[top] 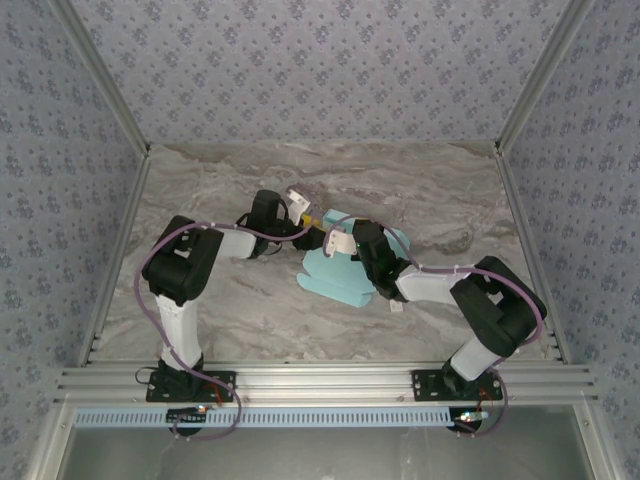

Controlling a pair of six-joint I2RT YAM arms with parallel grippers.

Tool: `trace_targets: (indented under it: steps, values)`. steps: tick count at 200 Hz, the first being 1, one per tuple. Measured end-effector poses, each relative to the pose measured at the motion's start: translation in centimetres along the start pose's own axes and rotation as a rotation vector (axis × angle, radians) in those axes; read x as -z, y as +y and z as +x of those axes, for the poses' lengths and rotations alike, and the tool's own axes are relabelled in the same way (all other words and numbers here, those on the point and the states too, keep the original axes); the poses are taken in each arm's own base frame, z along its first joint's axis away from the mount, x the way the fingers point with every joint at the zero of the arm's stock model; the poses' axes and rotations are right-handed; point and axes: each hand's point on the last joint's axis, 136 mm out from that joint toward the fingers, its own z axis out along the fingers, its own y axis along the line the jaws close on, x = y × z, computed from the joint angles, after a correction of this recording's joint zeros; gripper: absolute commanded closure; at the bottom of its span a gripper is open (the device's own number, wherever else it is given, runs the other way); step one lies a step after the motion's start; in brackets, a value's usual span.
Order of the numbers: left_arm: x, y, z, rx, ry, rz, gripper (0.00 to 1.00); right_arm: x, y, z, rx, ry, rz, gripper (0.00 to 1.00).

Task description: Fold the paper box

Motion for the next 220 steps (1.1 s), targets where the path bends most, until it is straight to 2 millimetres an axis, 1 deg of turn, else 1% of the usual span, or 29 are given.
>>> trace_targets:
  steps: [35,67,85,120,153,181,214,220]
  values:
    - [-0.2,-0.1,0.2,0.008,0.003,0.004,0.24,0.0,0.0,0.0,-0.004,0.0,-0.001,0.95]
    - [-0.7,-0.2,0.8,0.024,0.015,0.011,0.24,0.0,0.0,0.0,-0.005,-0.001,-0.001,0.95]
    - [-0.9,-0.3,0.9,0.03,0.018,0.013,0.28,0.0,0.0,0.0,-0.008,0.0,-0.002,0.95]
    - [-1.2,-0.2,0.3,0.03,0.01,0.0,0.33,0.0,0.1,0.0,-0.016,0.0,-0.004,0.95]
    - [-1.5,0.1,-0.5,0.032,-0.004,-0.022,0.41,0.1,0.3,-0.2,-0.021,-0.009,-0.012,0.95]
    - [-1.5,0.3,-0.5,0.039,-0.007,-0.033,0.46,0.1,0.3,-0.3,-0.021,-0.011,-0.014,0.95]
    - [-1.6,0.3,-0.5,0.035,-0.007,-0.043,0.5,0.1,0.3,-0.2,-0.019,-0.01,-0.016,0.95]
    - [-1.7,0.3,-0.5,0.032,-0.006,-0.047,0.52,0.1,0.3,-0.2,-0.019,-0.01,-0.017,0.95]
